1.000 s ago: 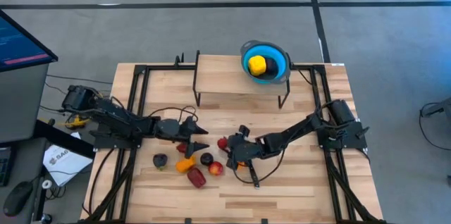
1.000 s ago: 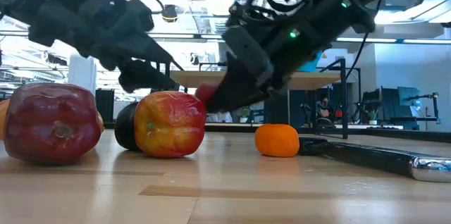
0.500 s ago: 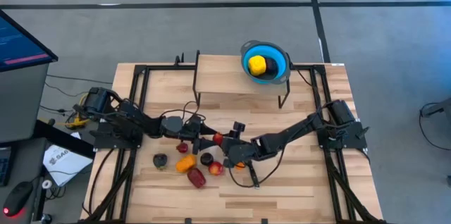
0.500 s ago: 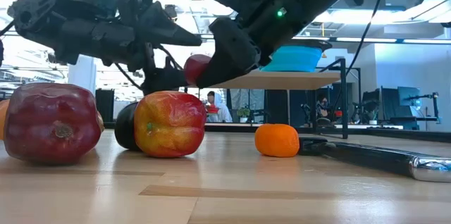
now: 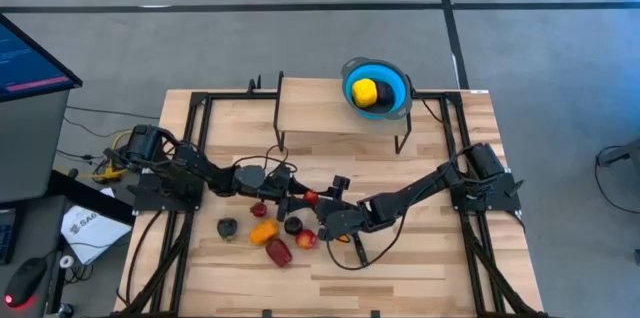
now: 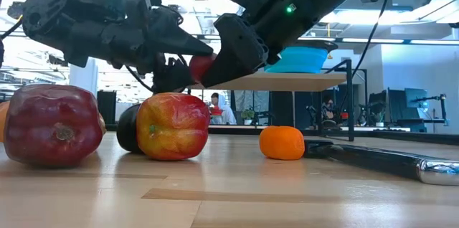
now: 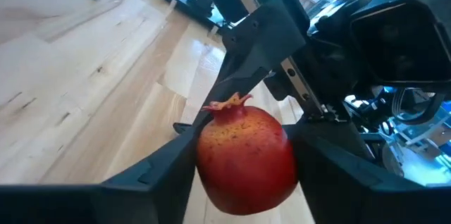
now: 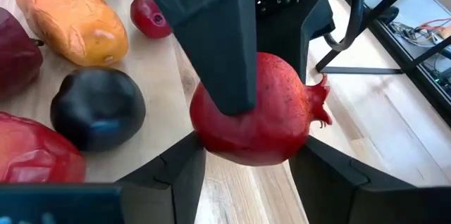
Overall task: Pick & Place Fruit
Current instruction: Put the right red pomegranate into the blue strainer bowl on the shelf
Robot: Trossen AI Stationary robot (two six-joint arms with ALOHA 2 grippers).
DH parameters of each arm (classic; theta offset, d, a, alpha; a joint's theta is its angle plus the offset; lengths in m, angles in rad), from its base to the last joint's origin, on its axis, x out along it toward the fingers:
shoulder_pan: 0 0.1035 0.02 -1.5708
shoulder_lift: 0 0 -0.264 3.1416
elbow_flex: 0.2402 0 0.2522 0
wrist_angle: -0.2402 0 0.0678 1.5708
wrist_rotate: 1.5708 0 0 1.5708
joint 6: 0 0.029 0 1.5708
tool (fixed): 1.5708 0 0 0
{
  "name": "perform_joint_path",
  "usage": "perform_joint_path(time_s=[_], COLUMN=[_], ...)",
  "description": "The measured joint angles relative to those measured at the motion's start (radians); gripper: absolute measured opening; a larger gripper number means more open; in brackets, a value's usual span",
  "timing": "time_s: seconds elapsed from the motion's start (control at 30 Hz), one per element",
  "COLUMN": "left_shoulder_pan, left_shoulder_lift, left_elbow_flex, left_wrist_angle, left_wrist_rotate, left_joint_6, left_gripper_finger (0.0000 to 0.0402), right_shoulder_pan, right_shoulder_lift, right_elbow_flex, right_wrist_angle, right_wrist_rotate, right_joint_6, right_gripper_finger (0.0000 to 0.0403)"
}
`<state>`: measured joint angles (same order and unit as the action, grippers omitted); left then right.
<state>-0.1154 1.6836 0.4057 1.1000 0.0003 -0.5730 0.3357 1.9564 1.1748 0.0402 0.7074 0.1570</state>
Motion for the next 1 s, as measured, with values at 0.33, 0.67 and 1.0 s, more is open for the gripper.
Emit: perform_joint_path(time_s=[0.33,0.67,1.0], left_shoulder_pan=[-0.002,-0.051,-0.064], left_shoulder_lift=[-0.002,-0.002,-0.002], left_elbow_flex=[0.000,-0.001,-0.001], left_wrist_angle=[-0.015,-0.030,-0.031], left_wrist_rotate=[0.053,0.047,0.037], left_joint_6=[0.109,0.600,0.941], left_gripper_finger=[0.0163,0.0172,0.0189], right_shoulder_pan=[-0.010,0.014,0.137], right_shoulder_lift=[0.000,0.000,-0.002], right_elbow_flex=[0.000,-0.031,-0.197], right_wrist_angle=[-0.013,-0.203,0.242], right_wrist_rotate=[-0.120,-0.290,-0.079], right_joint_6=[0.013,0.267,0.482], right_gripper_finger=[0.0221,0.0302,0.0302])
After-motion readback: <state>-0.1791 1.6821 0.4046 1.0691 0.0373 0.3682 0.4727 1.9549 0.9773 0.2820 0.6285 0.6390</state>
